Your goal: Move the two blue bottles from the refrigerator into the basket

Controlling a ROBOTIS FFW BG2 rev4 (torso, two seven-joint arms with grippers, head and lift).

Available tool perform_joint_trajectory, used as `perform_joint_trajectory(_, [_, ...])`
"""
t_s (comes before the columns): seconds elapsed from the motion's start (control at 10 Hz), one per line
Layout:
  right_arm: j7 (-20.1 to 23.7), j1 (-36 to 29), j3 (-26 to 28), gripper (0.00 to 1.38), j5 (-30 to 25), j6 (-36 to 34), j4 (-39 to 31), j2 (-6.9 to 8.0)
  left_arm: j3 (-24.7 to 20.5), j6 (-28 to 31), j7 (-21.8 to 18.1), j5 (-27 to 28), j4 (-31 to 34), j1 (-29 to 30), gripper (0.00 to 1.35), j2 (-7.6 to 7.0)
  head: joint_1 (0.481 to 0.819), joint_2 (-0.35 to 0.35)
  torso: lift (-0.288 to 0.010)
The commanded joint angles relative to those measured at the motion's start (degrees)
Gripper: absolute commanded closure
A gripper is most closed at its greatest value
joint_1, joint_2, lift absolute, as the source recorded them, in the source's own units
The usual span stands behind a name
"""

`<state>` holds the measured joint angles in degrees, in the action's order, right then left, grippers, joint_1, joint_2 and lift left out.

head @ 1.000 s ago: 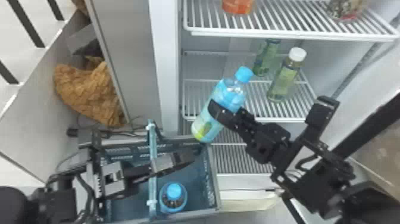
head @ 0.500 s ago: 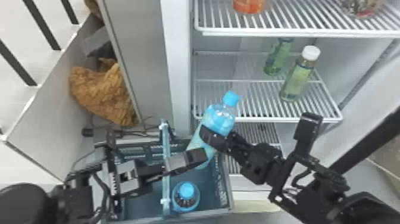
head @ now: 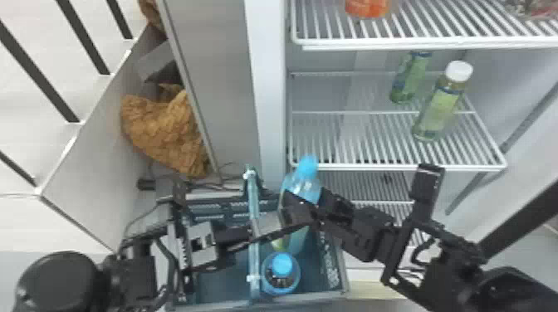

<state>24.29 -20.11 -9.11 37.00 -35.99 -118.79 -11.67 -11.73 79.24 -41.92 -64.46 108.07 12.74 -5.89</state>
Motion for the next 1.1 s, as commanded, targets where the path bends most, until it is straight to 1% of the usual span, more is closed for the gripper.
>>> perform_joint_trajectory(0.0, [0.1,-0.6,1.0,0.11,0.5,0.1,-0.1,0.24,0.1,-0.1,0.0,-0.1,0.0,0.1,1.2,0.0,0.695,0.044,-0.22])
perform_joint_trajectory(0.1, [0.2,-1.1,2.5,0.15,0.6,0.3,-0.8,0.51,0.1,-0.1,0.0,-0.1,0.0,0.1,1.2,0.0,0.695,0.04,-0.22])
perform_joint_trajectory(0.2, [0.3,-2.1,4.3,0.15,0.4,1.4,-1.7,0.77,0.0,-0.1,0.0,-0.1,0.0,0.2,1.2,0.0,0.695,0.034,-0.22])
perform_joint_trajectory(0.3, [0.7,-3.1,6.3,0.15,0.2,3.7,-1.5,1.12,0.1,-0.1,0.0,-0.1,0.0,0.2,1.2,0.0,0.695,0.012,-0.22])
perform_joint_trajectory(0.5, [2.8,-5.8,8.7,0.15,0.4,12.7,0.7,1.21,-0.2,-0.1,0.0,-0.2,0.0,0.5,1.2,0.09,0.695,-0.046,-0.22])
perform_joint_trajectory(0.6, [3.4,-7.6,9.9,0.16,0.0,14.5,0.7,1.38,-0.2,-0.1,0.0,-0.3,0.0,0.6,1.2,0.09,0.695,-0.076,-0.22])
perform_joint_trajectory(0.7, [3.5,-9.6,10.9,0.15,-0.2,15.7,0.7,1.56,-0.2,-0.1,0.0,-0.3,0.0,1.0,1.2,0.18,0.695,-0.089,-0.22])
perform_joint_trajectory(0.9, [4.0,-13.6,13.2,0.15,-1.5,21.5,1.2,2.18,-0.2,-0.1,0.1,-0.3,0.0,1.5,1.2,0.44,0.695,-0.141,-0.22])
perform_joint_trajectory(1.0, [4.2,-16.2,14.8,0.15,-2.7,25.9,0.9,2.53,-0.2,-0.1,0.1,-0.3,0.0,1.7,1.2,0.44,0.695,-0.17,-0.22])
